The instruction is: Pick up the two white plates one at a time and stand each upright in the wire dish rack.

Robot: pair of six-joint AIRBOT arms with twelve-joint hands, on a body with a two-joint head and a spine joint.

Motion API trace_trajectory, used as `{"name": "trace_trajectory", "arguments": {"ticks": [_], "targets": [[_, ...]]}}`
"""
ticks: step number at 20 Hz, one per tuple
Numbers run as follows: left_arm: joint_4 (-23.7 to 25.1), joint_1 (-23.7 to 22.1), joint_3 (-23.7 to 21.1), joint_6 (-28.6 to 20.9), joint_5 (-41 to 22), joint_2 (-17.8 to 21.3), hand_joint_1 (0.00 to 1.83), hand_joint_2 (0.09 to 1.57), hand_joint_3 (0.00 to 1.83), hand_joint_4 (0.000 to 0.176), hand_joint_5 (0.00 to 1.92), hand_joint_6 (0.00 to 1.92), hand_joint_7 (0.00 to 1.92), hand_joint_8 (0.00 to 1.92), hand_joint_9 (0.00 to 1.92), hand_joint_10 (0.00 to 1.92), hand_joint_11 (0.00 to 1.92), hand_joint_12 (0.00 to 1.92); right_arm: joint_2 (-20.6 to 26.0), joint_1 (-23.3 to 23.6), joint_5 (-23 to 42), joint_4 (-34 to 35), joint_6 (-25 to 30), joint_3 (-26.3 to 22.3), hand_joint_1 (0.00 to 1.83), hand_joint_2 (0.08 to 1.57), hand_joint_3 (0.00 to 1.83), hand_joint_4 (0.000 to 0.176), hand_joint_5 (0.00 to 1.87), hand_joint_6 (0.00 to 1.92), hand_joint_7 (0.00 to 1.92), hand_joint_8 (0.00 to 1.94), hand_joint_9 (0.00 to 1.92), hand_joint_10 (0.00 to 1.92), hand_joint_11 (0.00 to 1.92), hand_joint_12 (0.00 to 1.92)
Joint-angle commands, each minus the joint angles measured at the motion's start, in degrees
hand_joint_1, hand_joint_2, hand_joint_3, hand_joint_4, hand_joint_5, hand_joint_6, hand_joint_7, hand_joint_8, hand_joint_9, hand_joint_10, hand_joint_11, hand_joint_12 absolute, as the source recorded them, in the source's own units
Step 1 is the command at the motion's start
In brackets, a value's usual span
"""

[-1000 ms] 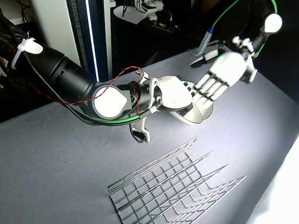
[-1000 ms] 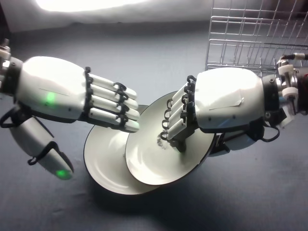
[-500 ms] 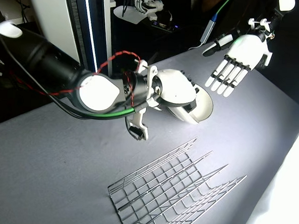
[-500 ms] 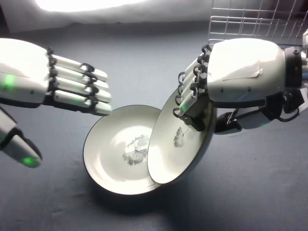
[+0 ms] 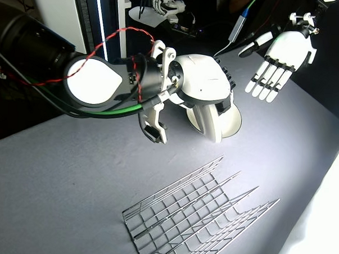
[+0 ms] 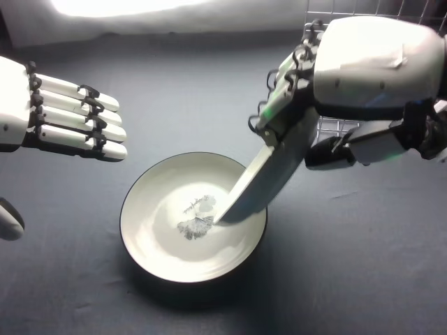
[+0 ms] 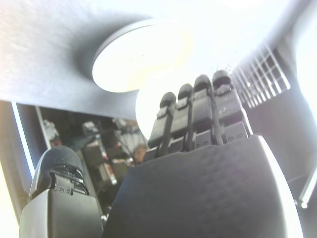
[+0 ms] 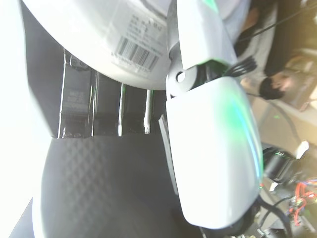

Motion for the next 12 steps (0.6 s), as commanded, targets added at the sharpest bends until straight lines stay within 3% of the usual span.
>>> {"name": "trace_trajectory", "arguments": {"ticks": [1,12], "targets": [[-4.4,-0.3,0.3,-0.2,-1.2,0.8,0.00,1.03,0.00,0.000,0.02,0.01,0.00,0.00,0.00,0.00,0.00,0.00,0.7,1.3,6.0,5.2,0.6,-0.8,1.37,1.13,0.00,0.000,0.83,1.18,0.95,0.96,0.95,1.14,0.80,0.98],[-3.9,0.2,1.3,-0.2,-2.0,1.2,0.00,1.06,0.01,0.000,0.00,0.00,0.00,0.00,0.00,0.00,0.00,0.00,2.6,6.1,-0.8,27.2,1.4,-2.9,1.37,1.11,0.00,0.000,0.91,1.13,1.00,0.86,0.96,1.09,0.83,0.95]]}}
